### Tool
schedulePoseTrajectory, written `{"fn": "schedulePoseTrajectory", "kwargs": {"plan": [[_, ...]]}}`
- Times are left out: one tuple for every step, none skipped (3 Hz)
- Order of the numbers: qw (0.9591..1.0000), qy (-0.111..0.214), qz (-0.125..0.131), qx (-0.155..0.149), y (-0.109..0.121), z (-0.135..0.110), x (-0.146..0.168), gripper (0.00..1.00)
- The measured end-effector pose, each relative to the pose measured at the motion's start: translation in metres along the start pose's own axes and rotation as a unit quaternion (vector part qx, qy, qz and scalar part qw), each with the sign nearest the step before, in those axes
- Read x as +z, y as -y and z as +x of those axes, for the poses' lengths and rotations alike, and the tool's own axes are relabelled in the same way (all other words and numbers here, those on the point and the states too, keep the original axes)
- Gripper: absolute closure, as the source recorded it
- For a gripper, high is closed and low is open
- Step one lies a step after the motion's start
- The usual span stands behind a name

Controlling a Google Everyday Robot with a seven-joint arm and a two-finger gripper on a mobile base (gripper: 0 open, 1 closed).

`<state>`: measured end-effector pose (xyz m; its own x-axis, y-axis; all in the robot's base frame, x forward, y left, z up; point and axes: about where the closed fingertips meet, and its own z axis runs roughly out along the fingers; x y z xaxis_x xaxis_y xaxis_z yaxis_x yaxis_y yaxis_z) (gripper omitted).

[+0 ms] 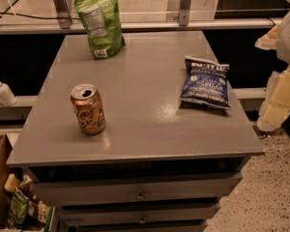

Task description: Knock orange can over

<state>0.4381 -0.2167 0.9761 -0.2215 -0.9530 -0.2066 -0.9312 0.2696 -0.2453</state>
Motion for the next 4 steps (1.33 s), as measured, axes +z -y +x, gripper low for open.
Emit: {"fn": "schedulePoseTrajectory", "kwargs": {"plan": [[1.0, 0.0, 0.0, 0.0, 0.0, 0.0, 0.0, 0.0], [0.9991, 0.039, -0.011, 0.013, -0.003, -0.006, 0.007, 0.0], [0.99, 0.126, -0.049, 0.04, -0.018, -0.028, 0.03, 0.0], [0.9735, 0.211, -0.078, 0.043, -0.036, -0.06, 0.046, 0.0]]}}
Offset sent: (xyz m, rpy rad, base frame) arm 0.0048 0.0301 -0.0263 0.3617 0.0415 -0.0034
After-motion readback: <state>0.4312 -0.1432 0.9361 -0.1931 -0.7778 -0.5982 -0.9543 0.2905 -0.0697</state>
